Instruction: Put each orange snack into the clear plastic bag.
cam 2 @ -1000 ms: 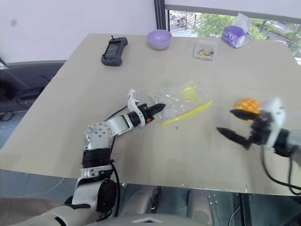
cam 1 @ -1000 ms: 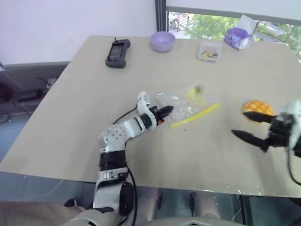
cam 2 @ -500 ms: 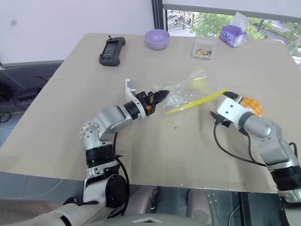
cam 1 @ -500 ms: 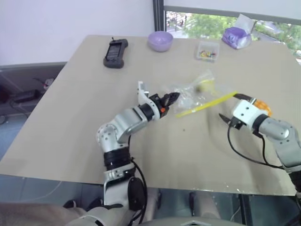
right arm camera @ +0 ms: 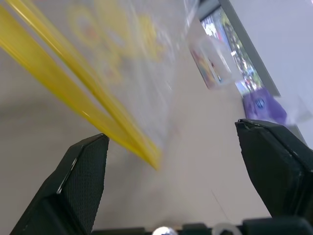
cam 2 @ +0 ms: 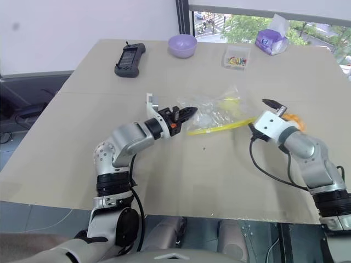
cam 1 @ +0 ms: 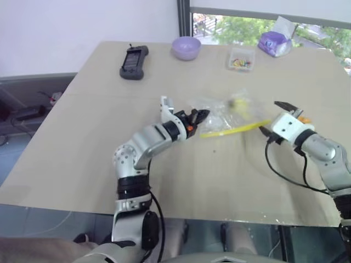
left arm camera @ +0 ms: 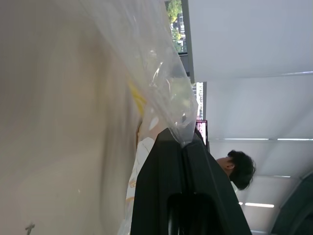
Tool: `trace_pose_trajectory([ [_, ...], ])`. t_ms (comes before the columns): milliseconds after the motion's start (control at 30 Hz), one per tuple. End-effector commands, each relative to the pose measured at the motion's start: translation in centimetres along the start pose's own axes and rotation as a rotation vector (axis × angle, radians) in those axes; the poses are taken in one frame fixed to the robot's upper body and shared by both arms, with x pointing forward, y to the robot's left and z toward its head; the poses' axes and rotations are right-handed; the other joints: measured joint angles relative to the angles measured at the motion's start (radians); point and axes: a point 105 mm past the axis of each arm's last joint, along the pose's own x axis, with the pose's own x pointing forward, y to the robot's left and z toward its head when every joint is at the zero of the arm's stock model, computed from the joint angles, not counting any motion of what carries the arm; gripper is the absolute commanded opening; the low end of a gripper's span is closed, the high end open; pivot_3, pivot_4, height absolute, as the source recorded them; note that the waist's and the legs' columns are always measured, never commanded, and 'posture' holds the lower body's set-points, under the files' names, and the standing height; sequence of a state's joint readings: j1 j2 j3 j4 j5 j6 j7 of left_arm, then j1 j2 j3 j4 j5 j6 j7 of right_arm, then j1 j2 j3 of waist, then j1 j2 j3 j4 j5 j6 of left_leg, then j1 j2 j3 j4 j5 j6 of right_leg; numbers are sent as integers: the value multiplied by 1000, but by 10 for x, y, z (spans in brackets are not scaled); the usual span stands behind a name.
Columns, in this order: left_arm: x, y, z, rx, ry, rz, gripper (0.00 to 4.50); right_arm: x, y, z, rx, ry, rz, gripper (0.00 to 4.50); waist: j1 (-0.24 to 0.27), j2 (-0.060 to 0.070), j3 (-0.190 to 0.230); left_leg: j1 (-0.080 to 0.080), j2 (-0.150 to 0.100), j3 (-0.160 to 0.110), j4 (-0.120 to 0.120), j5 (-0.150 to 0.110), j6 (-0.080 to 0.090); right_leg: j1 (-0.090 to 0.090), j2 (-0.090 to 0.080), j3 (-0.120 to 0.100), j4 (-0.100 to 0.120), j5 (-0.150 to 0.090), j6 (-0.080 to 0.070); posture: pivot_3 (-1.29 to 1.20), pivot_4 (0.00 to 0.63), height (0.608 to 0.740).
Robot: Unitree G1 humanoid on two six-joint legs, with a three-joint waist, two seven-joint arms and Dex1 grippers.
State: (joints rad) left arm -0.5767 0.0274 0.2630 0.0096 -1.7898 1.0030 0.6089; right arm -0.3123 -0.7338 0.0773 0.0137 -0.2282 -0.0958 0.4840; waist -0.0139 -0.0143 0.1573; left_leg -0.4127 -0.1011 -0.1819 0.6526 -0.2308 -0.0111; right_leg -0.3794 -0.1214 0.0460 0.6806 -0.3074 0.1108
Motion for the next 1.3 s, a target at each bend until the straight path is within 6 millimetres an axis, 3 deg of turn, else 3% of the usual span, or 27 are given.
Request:
trace_pose_trajectory([
  [33, -2, -11, 0, 13, 0, -47, 22, 2, 6, 27, -30, -109, 28, 4500, 0, 0, 0, 0, 0, 0, 0, 0, 0, 0, 0, 0, 0, 0, 0, 0, 150, 740],
  [67, -2, -11, 0, 14, 0, -46, 22, 3, 6, 29, -30, -112, 26, 4500, 0, 0, 0, 0, 0, 0, 0, 0, 0, 0, 0, 0, 0, 0, 0, 0, 150, 740],
  [167, -2, -10, 0, 14, 1, -44, 0, 4, 6, 31, -27, -121, 28, 3820, 2, 0, 0, 0, 0, 0, 0, 0, 0, 0, 0, 0, 0, 0, 0, 0, 150, 740],
  [467, -4, -8, 0, 9, -5, -41, 0, 2, 3, 26, -28, -109, 33, 47, 1, 0, 0, 0, 0, 0, 0, 0, 0, 0, 0, 0, 0, 0, 0, 0, 150, 740],
  [733, -9, -16, 5, 96, -46, -100, 0, 3, -2, 34, -7, -129, 26, 47, 0, 0, 0, 0, 0, 0, 0, 0, 0, 0, 0, 0, 0, 0, 0, 0, 150, 740],
  [767, -11, -20, 6, 114, -57, -126, 546, 3, -2, 36, -6, -134, 29, 0, 0, 0, 0, 0, 0, 0, 0, 0, 0, 0, 0, 0, 0, 0, 0, 0, 150, 740],
  [867, -18, -28, 10, 198, -83, -164, 1642, 3, -4, 40, 5, -139, 44, 0, 0, 0, 0, 0, 0, 0, -1, 0, 0, 0, 0, 0, 0, 0, 0, 0, 150, 740],
  [967, -29, -20, 13, 464, -79, -93, 2917, 2, -4, 45, 10, -121, 98, 0, -6, 1, 0, 0, 0, 1, -1, 0, 0, 0, 1, 1, 0, 0, 0, 0, 150, 740],
  [1300, -71, -3, 1, 1445, 113, -139, 2917, 9, -7, 48, 18, -33, 162, 0, 0, 2, 1, 1, 1, 2, -6, 0, 0, -2, 2, 2, -2, 0, -1, 0, 150, 740],
])
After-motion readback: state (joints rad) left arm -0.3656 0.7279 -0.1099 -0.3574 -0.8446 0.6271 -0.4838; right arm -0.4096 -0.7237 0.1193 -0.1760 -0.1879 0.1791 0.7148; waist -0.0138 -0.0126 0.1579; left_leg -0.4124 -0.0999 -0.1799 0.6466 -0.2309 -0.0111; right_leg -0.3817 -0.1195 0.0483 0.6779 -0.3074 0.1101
